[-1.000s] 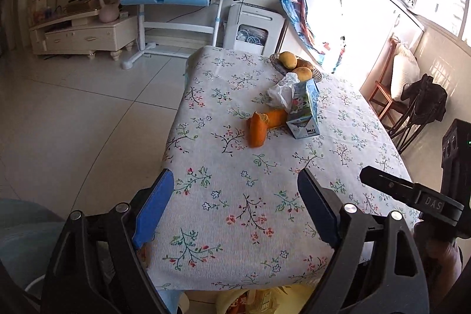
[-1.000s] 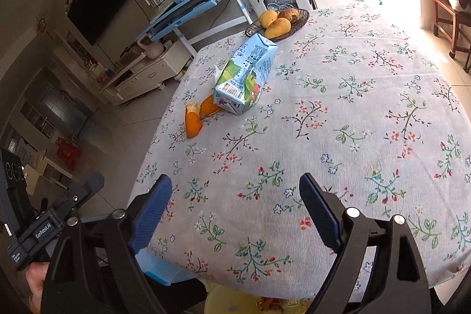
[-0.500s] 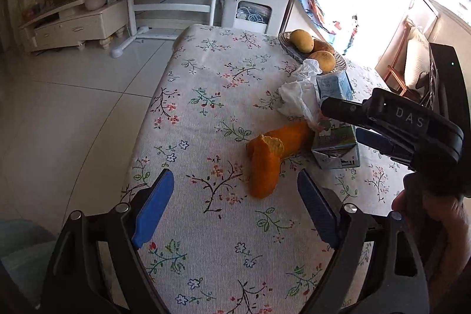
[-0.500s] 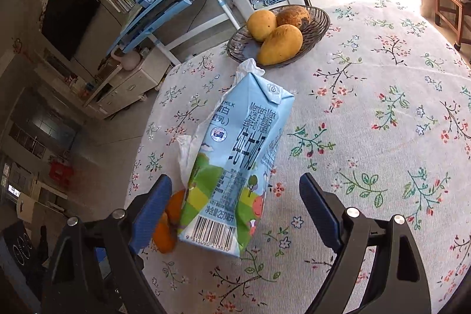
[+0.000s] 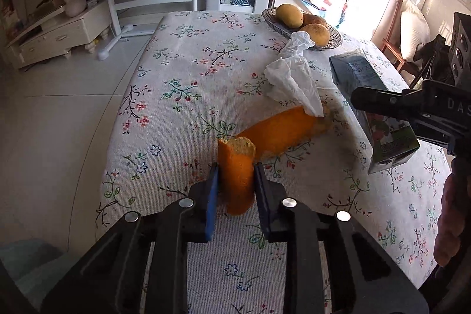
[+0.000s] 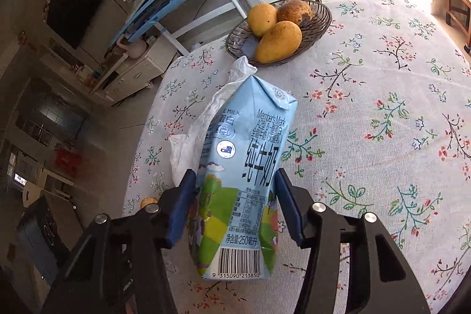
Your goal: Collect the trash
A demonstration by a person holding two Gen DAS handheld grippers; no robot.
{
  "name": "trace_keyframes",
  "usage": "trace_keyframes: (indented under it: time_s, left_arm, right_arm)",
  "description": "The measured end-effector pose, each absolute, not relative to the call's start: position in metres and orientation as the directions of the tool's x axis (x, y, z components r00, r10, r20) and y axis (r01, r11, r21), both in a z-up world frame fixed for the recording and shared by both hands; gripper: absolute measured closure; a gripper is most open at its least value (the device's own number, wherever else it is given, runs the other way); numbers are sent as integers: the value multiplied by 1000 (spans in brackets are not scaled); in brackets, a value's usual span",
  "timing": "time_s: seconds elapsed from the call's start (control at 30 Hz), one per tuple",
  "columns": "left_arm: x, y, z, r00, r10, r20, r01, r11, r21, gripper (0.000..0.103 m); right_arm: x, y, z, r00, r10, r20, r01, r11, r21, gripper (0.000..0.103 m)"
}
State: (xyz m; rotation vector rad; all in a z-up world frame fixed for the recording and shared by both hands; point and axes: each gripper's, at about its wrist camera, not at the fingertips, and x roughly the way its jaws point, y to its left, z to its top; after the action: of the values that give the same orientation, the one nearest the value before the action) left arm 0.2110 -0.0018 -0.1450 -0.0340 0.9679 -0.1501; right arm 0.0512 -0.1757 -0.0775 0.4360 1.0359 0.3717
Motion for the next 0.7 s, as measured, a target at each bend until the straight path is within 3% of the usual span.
trace_keyframes:
  time_s: [0.43, 0.6, 0.7]
  left_arm:
    - [142, 13, -139, 500, -248, -830, 132, 969, -209, 81]
    - [133, 13, -137, 528, -212, -822, 119, 977, -176, 45]
    - [130, 13, -131, 556, -175, -813, 134, 984, -119, 41]
  right_arm:
    - [-27, -178, -71, 374, 338, -864, -282, 928, 241, 48]
    - [-35, -182, -73, 399, 349, -848, -263, 929, 259, 48]
    - [-36, -176, -75, 402, 333, -853, -268, 934, 238, 43]
